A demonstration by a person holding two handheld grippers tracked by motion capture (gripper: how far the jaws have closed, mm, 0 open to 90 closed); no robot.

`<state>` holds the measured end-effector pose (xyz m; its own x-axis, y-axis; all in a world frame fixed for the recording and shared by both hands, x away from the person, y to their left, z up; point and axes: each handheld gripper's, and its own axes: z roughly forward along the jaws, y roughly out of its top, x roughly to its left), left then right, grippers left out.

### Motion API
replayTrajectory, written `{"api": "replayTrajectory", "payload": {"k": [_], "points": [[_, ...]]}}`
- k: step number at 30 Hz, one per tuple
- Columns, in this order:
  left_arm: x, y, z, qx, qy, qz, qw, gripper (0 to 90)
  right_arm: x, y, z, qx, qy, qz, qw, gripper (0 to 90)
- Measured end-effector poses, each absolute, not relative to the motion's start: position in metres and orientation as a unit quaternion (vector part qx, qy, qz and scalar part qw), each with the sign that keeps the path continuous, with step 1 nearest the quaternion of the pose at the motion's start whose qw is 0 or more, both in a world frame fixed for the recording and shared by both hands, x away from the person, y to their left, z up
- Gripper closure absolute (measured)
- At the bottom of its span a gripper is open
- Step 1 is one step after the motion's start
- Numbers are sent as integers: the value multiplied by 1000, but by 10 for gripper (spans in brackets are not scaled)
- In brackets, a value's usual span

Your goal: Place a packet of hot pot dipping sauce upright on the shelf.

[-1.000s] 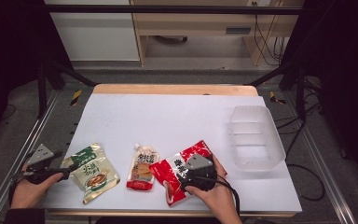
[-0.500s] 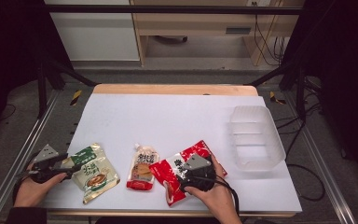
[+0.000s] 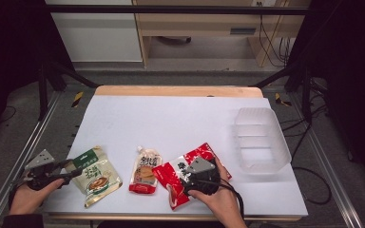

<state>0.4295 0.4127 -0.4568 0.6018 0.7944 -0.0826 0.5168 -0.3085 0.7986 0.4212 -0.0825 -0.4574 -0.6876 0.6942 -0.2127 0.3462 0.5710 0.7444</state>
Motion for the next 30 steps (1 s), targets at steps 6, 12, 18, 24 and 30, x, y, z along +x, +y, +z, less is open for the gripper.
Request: {"api": "replayTrajectory", "payload": {"k": [6,12,18,24,30], "points": [[435,411,-466,805,416,141,399,466,421,-82,-458,306,852,345,249,108],[437,413,-468,808,420,152,384,658,421,-80,-459,302,853,345,249,109],[438,411,-464,812,426,162,365,863,421,-80,-459,300,854,344,250,109],[434,412,-449,807,427,166,373,893,421,-80,-458,301,854,344,250,109],[425,412,-422,796,414,169,408,899,421,-81,-458,301,854,343,250,109]]}}
